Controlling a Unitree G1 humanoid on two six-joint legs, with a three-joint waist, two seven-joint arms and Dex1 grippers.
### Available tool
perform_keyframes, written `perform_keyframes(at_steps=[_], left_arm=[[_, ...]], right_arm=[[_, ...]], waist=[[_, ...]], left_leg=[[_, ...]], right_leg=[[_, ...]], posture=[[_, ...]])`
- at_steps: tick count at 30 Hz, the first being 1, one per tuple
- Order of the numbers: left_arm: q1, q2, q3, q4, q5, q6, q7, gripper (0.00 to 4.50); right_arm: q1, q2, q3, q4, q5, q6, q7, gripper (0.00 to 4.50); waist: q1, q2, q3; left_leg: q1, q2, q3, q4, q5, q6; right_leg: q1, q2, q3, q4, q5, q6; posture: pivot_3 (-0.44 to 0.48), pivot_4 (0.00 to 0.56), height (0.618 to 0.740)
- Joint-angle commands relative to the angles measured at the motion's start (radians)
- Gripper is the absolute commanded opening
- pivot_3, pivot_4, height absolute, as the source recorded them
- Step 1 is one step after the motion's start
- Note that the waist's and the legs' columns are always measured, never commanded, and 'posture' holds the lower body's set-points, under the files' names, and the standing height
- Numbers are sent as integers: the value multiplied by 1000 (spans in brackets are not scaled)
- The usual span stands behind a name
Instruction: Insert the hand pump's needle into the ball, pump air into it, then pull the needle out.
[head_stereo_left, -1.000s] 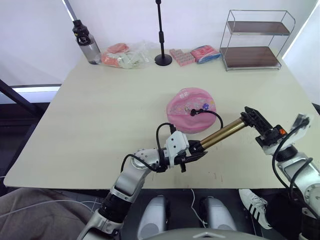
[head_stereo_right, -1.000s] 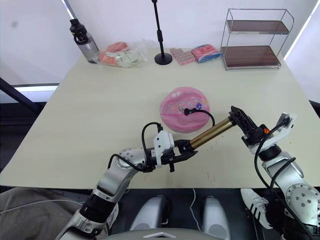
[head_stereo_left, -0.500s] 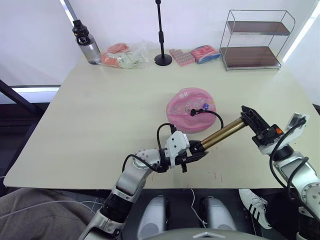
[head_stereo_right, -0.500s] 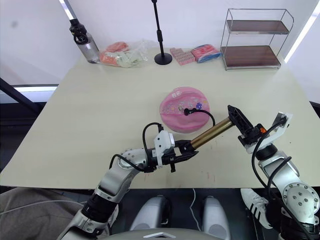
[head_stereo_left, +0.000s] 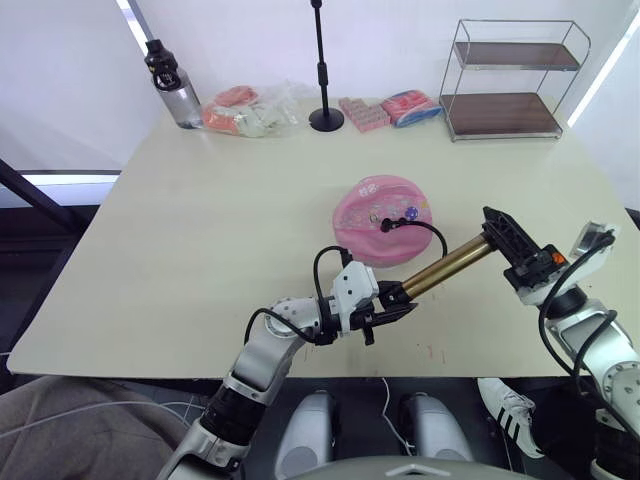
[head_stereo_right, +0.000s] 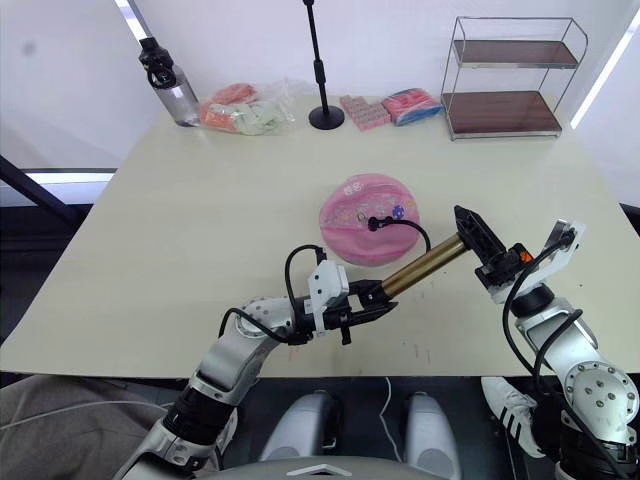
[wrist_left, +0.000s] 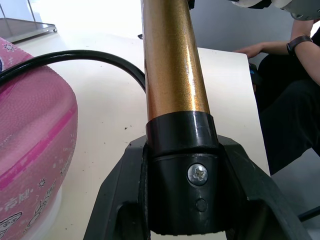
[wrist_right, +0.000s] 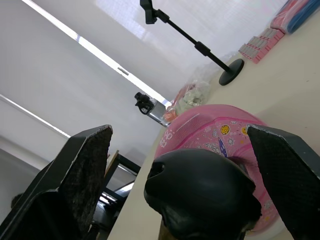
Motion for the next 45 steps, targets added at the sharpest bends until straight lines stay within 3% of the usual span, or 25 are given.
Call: perform_keyframes(at_steps=[1, 11, 16, 18, 27, 34, 41, 45], left_arm=[[-12, -6, 15, -25, -27, -5, -6, 1170], [-10, -5, 14, -31, -28, 9, -7, 1170], [-7, -4, 12, -35, -31, 12, -6, 1170], [-5, -3, 11, -37, -32, 13, -6, 1170], [-2, 18, 17, -30, -27, 7, -2, 1170], [-1, 46, 26, -29, -47, 14, -31, 4473], [-27, 143, 41, -13, -97, 37, -163, 4473], [-68, 180, 31, 32, -102, 36, -245, 4473]], right_arm=[[-11, -7, 1, -29, 37, 2, 10, 4500], [-17, -2, 20, -42, 62, 2, -6, 4500], [-19, -8, 18, -37, 63, -5, -4, 2369], [-21, -5, 15, -37, 68, -10, -11, 2157], [-25, -22, 29, -48, 40, -3, 0, 2156], [-48, -60, 52, -64, -51, -13, 46, 2156], [-69, -172, 121, -117, -263, -47, 248, 2156], [-86, -266, 218, -126, -534, -175, 437, 2156]], waist=[[0, 0, 0], [0, 0, 0], [0, 0, 0], [0, 0, 0], [0, 0, 0], [-1, 0, 0], [-1, 0, 0], [1, 0, 0]], left_leg=[[0, 0, 0, 0, 0, 0], [0, 0, 0, 0, 0, 0], [-1, 0, 0, 0, 0, 0], [-1, 0, 0, 0, 0, 0], [-1, 0, 0, 0, 0, 0], [-1, 0, 1, 0, 0, 0], [-2, 0, 1, -1, 0, 0], [-3, 0, 1, -1, 0, 0]], right_leg=[[0, 0, 0, 0, 0, 0], [-1, 0, 0, 0, 0, 0], [-1, 0, 0, 0, 0, 0], [-1, 0, 0, 0, 0, 0], [-1, 0, 0, 0, 0, 0], [-2, 0, 0, 0, 0, 0], [-4, 1, 1, 0, 0, 0], [-4, 1, 1, 0, 0, 0]], posture=[[0, 150, 740], [0, 150, 740], [0, 150, 740], [0, 150, 740], [0, 150, 740], [0, 150, 740], [0, 150, 740], [0, 150, 740]])
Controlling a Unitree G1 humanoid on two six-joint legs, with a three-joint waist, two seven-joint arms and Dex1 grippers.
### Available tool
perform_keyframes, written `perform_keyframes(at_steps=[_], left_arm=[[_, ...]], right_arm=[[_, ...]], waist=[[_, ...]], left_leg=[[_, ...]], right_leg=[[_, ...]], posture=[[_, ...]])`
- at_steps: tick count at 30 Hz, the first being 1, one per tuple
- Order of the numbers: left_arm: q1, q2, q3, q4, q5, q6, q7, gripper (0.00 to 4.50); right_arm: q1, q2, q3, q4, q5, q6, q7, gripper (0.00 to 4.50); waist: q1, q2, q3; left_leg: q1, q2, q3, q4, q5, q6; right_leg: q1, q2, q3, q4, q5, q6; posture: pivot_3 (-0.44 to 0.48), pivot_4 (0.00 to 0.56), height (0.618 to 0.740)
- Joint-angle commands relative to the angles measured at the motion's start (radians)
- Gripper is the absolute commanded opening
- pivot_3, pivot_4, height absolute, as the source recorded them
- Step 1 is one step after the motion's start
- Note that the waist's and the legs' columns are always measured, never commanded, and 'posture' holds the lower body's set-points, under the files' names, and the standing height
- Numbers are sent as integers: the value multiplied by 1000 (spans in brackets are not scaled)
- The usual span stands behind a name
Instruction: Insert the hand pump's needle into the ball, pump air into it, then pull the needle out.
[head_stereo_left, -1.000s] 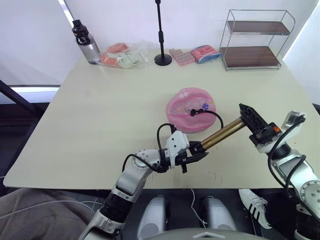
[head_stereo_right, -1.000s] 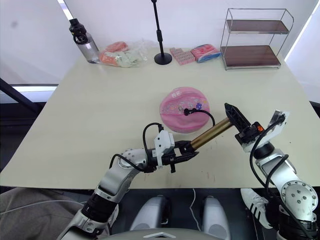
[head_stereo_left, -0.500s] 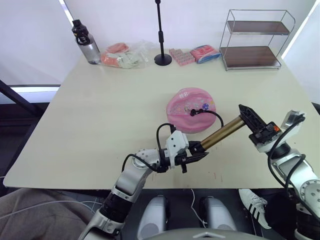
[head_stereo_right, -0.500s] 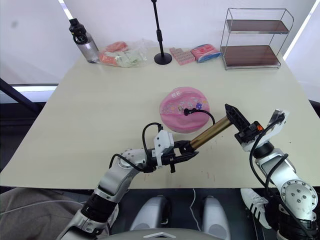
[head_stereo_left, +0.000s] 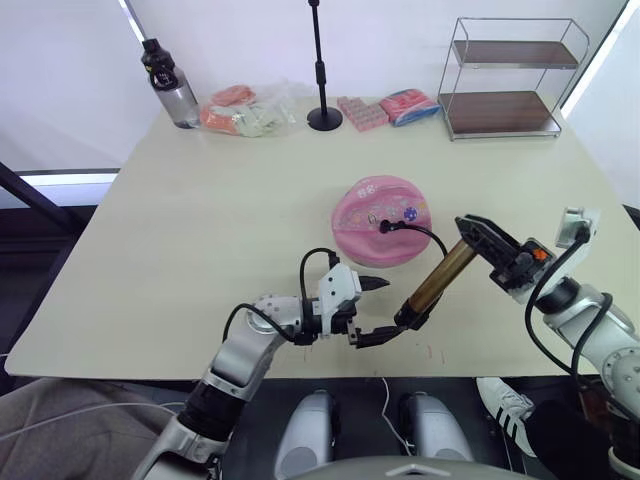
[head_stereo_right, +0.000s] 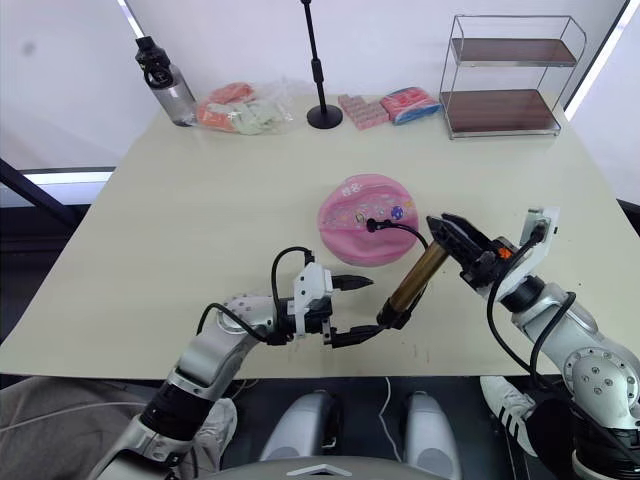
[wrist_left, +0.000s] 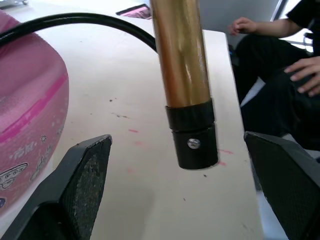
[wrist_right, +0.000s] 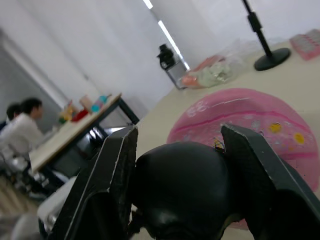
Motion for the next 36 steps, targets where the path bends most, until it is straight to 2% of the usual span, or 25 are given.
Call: perform_keyframes(at_steps=[1, 6, 13, 21, 25, 36], left_arm=[[-43, 31, -6, 31, -21, -2, -92, 4473], [-82, 23, -19, 92, 11, -23, -124, 4473], [-141, -50, -80, 188, 92, -63, -93, 4473], [-188, -148, -138, 321, 190, -107, -38, 4473], [-219, -173, -159, 395, 218, -107, -50, 4473], [-297, -277, -154, 594, 261, -203, -28, 4473]], right_arm=[[-21, -87, 86, -42, -270, -164, 205, 2156], [-21, -72, 154, 4, -456, -359, 352, 2156], [39, -15, 179, 79, -531, -515, 475, 2156], [84, 3, 162, 116, -531, -525, 498, 2156], [96, 2, 155, 132, -538, -528, 499, 2156], [67, -6, 136, 153, -515, -475, 481, 2156]], waist=[[1, 0, 0], [0, 0, 0], [3, 0, 0], [1, 0, 0], [1, -1, 0], [2, -1, 0]], left_leg=[[0, 0, 0, 0, 0, 0], [-5, 0, 0, 1, 0, 0], [-10, 0, 0, 3, 0, 0], [-10, 0, 0, 4, 0, 0], [-9, 0, 0, 4, 0, 0], [-10, 0, -1, 8, 0, 0]], right_leg=[[0, 0, 0, 0, 0, 0], [-4, 1, 0, 0, 2, 4], [-6, 1, -5, -1, 3, 4], [-5, 2, -5, 0, 3, 4], [-5, 2, -5, 1, 3, 4], [-5, 2, -5, 4, 3, 4]], posture=[[0, 150, 740], [0, 150, 740], [0, 150, 740], [0, 150, 740], [0, 150, 740], [0, 150, 740]])
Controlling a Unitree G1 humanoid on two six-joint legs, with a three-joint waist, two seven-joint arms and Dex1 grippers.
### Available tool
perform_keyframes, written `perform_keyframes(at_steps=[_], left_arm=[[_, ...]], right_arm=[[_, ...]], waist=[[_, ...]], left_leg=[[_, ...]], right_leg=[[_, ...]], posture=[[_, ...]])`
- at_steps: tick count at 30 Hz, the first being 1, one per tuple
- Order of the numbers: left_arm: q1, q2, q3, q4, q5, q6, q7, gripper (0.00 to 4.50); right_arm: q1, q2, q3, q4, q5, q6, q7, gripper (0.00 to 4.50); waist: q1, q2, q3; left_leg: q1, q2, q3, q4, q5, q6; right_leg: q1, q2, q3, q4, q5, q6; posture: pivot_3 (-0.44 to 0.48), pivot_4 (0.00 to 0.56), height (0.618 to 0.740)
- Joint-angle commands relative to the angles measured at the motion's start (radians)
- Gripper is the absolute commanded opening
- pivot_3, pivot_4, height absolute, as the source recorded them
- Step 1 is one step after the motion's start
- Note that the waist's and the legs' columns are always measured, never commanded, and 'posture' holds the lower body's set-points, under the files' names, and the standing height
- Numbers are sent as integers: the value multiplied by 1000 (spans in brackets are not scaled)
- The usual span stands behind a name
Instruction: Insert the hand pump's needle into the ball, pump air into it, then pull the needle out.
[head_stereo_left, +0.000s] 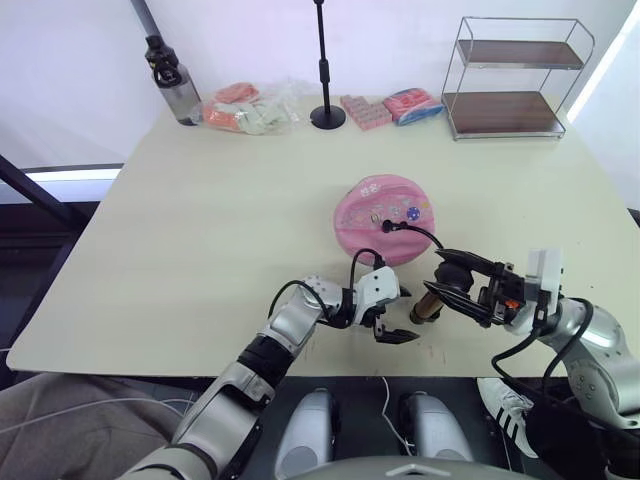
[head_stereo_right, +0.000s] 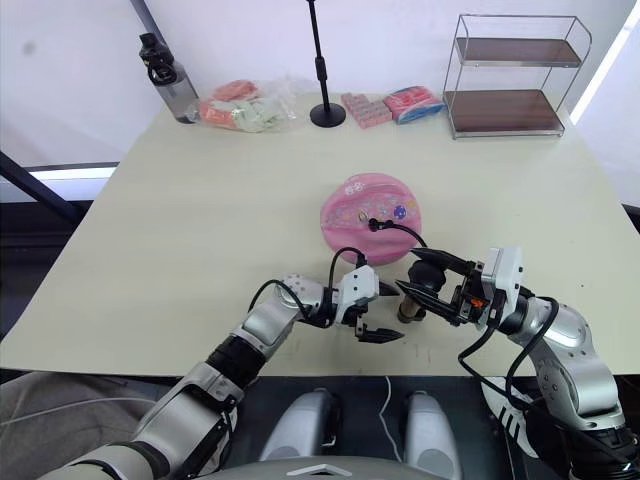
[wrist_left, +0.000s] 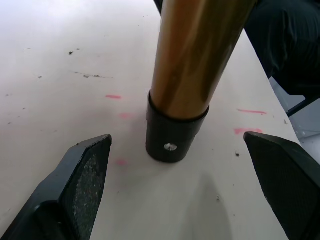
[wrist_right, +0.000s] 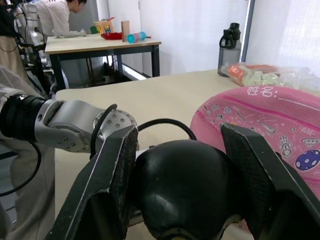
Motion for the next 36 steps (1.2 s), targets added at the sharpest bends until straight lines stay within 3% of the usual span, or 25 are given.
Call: perform_keyframes(at_steps=[1, 4, 6, 13, 26, 36], left_arm=[[-28, -43, -1, 43, 17, -49, 18, 4473], [-34, -70, 7, 75, 22, -67, 29, 4473], [-34, -85, 11, 94, 29, -80, 41, 3982], [-11, -103, 19, 107, 36, -98, 65, 1121], [36, -99, 18, 165, 62, -163, 64, 1124], [25, -103, 23, 217, 69, -178, 47, 1124]], right_arm=[[-5, -10, -25, -1, 19, 41, -18, 2156], [-11, -13, -27, 0, 18, 49, -17, 2156], [-13, -15, -31, 2, 20, 53, -17, 2156], [-17, -27, -47, 14, 24, 53, -11, 2156], [-111, -92, -122, -6, 131, 162, -28, 2156], [-98, -87, -97, -11, 100, 157, -11, 2156]], waist=[[0, 0, 0], [0, 0, 0], [0, 0, 0], [0, 0, 0], [0, 0, 0], [0, 0, 0]], left_leg=[[0, 0, 0, 1, 0, 0], [0, 0, -1, 4, 0, 0], [0, 0, -1, 4, 0, 0], [0, 0, -1, 5, 0, 0], [0, 0, -1, 5, 0, 0], [-1, 0, -1, 5, 0, 0]], right_leg=[[0, 0, 0, 1, 0, 0], [0, 0, 0, 3, 0, 0], [0, 0, 0, 4, 0, 0], [0, 0, 0, 5, 0, 0], [-1, 0, 0, 6, 0, 0], [-1, 0, 0, 6, 0, 0]], posture=[[0, 150, 740], [0, 150, 740], [0, 150, 740], [0, 150, 740], [0, 150, 740], [0, 150, 740]])
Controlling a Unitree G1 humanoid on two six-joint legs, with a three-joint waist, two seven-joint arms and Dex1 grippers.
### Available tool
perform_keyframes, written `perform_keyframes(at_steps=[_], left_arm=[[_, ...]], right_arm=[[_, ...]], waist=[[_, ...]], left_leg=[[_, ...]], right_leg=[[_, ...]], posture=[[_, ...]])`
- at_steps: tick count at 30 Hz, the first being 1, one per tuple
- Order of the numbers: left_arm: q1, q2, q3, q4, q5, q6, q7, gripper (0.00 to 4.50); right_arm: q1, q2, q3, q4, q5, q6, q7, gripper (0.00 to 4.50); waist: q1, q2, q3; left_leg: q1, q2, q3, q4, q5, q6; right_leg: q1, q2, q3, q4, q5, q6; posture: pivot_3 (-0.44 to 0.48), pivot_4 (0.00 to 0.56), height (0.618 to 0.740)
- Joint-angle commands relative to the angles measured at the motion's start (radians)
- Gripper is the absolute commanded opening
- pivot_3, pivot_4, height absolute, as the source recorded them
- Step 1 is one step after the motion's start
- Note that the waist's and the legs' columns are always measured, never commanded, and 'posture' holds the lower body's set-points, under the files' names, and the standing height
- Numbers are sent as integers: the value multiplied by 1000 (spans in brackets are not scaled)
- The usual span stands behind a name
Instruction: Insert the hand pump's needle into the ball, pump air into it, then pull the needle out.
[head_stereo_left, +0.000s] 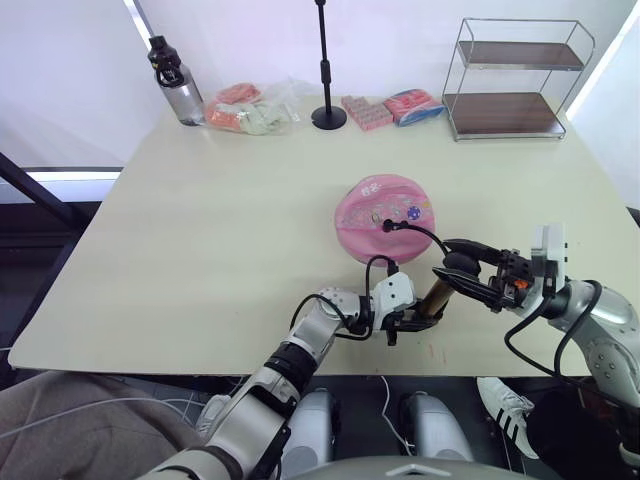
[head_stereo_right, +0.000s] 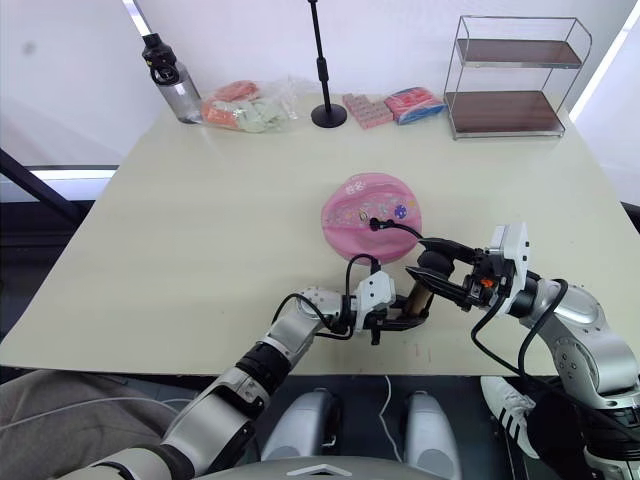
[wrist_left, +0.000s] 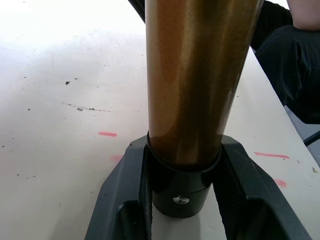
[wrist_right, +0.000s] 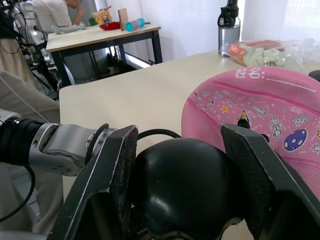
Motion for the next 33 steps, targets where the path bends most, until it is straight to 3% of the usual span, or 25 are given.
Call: perform_keyframes(at_steps=[1, 21, 33], left_arm=[[16, 15, -16, 40, 27, 8, -17, 1124], [16, 24, -23, 74, 48, 18, -14, 1124], [10, 22, -33, 122, 62, 10, -15, 1124]], right_arm=[[-19, -3, -54, -35, -1, -31, -1, 2156], [-16, -5, -44, -43, -32, -36, 17, 2156], [-124, -38, -124, -81, 77, 64, -21, 2156]], waist=[[0, 0, 0], [0, 0, 0], [0, 0, 0]], left_leg=[[0, 0, 0, 0, 0, 0], [0, 0, 0, 0, 0, 0], [0, 0, 0, 0, 0, 0]], right_leg=[[0, 0, 0, 0, 0, 0], [0, 0, 0, 0, 0, 0], [0, 0, 0, 1, 0, 0]], posture=[[0, 150, 740], [0, 150, 740], [0, 150, 740]])
